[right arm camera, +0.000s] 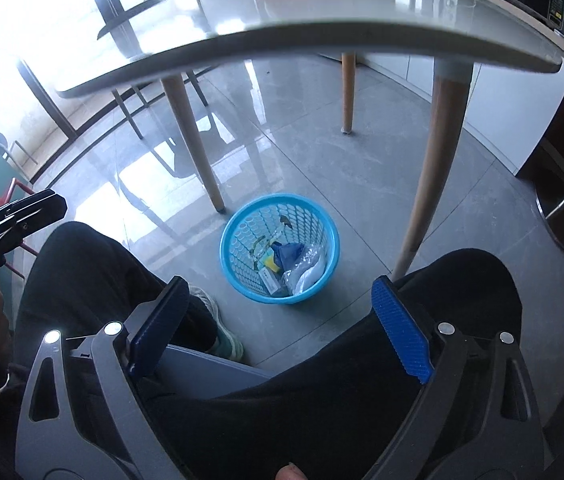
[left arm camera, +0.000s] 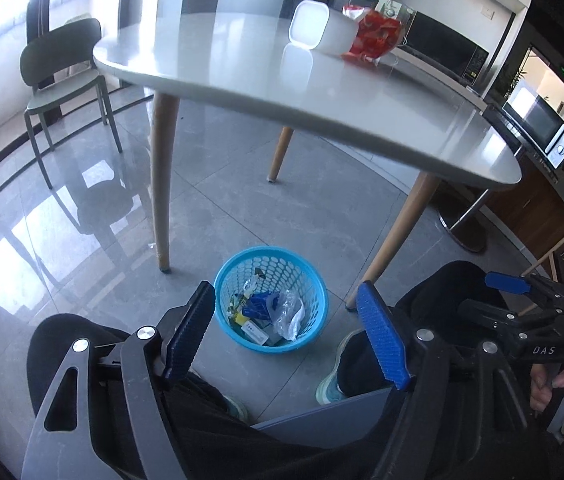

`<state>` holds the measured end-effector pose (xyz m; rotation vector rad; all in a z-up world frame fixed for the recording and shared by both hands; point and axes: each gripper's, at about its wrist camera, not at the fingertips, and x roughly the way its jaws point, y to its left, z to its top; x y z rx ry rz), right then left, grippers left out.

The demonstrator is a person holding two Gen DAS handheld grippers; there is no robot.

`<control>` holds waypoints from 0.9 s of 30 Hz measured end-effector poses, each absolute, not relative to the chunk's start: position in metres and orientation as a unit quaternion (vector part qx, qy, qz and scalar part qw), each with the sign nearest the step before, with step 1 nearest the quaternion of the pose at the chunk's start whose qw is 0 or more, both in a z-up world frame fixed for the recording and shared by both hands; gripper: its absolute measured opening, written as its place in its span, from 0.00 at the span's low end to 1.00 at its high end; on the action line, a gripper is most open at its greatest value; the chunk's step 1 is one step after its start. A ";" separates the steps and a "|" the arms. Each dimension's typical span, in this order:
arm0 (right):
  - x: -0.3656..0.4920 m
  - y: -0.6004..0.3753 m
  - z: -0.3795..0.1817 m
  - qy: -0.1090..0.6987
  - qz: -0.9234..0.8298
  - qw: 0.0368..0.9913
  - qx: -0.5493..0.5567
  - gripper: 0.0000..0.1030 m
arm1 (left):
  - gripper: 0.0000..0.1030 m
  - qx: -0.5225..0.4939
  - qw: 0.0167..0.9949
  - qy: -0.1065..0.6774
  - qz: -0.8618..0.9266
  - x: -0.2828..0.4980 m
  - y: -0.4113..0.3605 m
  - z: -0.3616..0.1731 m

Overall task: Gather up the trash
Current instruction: 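Raise both tools away from the wastebasket up toward the table, then reach both tools toward the white cup and red snack bag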

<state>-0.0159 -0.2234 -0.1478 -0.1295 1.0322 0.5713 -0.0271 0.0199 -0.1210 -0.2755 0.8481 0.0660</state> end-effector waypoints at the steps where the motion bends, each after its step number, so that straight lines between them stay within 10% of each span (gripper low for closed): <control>1: -0.018 -0.225 -0.139 0.478 0.271 0.834 -0.059 0.87 | 0.71 -0.133 0.905 0.404 0.031 -0.027 0.021 -0.115; 27: 0.003 -0.237 0.004 0.317 0.282 0.905 -0.019 0.92 | 0.78 -0.063 0.962 0.266 0.001 -0.004 0.012 -0.004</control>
